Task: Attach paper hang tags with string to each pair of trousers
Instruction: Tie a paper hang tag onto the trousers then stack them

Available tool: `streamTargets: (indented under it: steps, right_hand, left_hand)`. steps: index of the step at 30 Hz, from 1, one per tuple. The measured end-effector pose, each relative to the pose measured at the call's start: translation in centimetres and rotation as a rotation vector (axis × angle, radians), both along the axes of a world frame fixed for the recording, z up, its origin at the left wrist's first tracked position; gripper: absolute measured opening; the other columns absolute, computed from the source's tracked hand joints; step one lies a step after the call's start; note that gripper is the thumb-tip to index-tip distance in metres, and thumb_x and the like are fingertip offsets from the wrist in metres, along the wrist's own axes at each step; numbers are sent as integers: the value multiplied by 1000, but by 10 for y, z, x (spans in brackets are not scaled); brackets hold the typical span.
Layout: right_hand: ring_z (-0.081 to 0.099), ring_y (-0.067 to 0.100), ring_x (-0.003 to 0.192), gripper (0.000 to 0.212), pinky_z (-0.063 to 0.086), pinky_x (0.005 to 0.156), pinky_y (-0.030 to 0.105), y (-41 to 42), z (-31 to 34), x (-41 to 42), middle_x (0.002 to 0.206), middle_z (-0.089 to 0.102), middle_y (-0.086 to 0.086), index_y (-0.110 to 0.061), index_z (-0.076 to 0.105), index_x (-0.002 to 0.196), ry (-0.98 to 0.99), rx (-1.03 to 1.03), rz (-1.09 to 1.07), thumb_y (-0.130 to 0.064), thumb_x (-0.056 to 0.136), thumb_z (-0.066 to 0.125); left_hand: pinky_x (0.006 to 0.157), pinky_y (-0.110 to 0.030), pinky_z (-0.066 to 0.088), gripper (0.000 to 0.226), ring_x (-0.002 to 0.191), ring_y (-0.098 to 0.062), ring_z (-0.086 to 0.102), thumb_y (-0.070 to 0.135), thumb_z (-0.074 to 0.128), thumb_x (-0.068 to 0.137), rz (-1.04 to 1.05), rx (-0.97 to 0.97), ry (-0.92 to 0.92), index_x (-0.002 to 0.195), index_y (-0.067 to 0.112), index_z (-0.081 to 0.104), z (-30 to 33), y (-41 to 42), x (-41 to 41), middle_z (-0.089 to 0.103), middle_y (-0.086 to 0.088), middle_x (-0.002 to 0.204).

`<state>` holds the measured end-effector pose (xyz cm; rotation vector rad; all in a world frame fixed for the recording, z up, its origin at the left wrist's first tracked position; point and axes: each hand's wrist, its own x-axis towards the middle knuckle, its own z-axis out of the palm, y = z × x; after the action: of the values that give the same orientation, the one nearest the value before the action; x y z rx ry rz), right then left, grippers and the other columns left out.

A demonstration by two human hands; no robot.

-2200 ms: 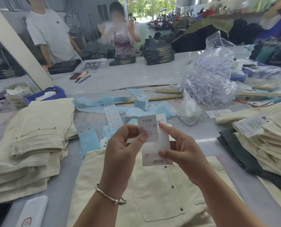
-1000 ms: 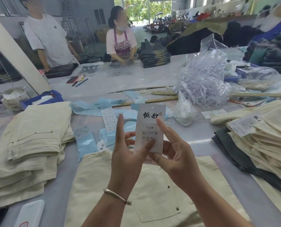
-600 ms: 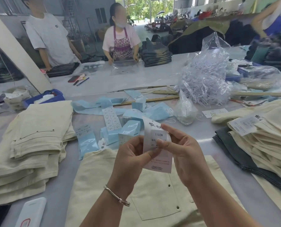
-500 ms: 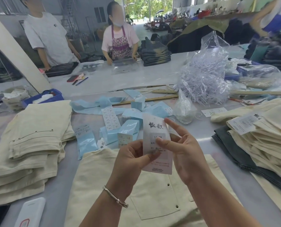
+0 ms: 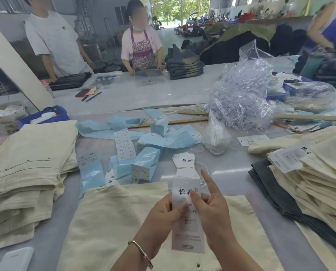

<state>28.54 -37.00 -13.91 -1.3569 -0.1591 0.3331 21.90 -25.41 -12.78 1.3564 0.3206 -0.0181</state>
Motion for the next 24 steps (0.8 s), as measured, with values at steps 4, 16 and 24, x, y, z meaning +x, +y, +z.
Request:
streamTargets:
  steps: [4, 16, 24]
  right_hand:
    - [51, 8, 52, 44, 45, 56, 24, -11, -35, 33, 54, 58, 6, -45, 53, 123, -70, -231, 85, -10, 96, 53]
    - [51, 13, 94, 29, 42, 76, 28, -21, -98, 182, 103, 53, -4, -24, 66, 107, -432, -1012, 269, -10, 81, 67]
    - [48, 13, 97, 10, 39, 74, 25, 2, -113, 219, 98, 50, -3, -20, 71, 83, -586, -1057, 504, -25, 76, 76]
  left_hand:
    - [86, -36, 54, 24, 97, -26, 68, -6, 58, 90, 71, 52, 96, 110, 4, 66, -25, -4, 17, 73, -14, 105]
    - [54, -28, 29, 32, 56, -16, 35, 11, 43, 97, 492, 259, 352, 67, 7, 51, -58, 13, 41, 41, -6, 63]
    - [35, -18, 23, 38, 38, -9, 27, 25, 47, 99, 486, 69, 394, 77, 16, 76, -60, 16, 41, 35, 2, 49]
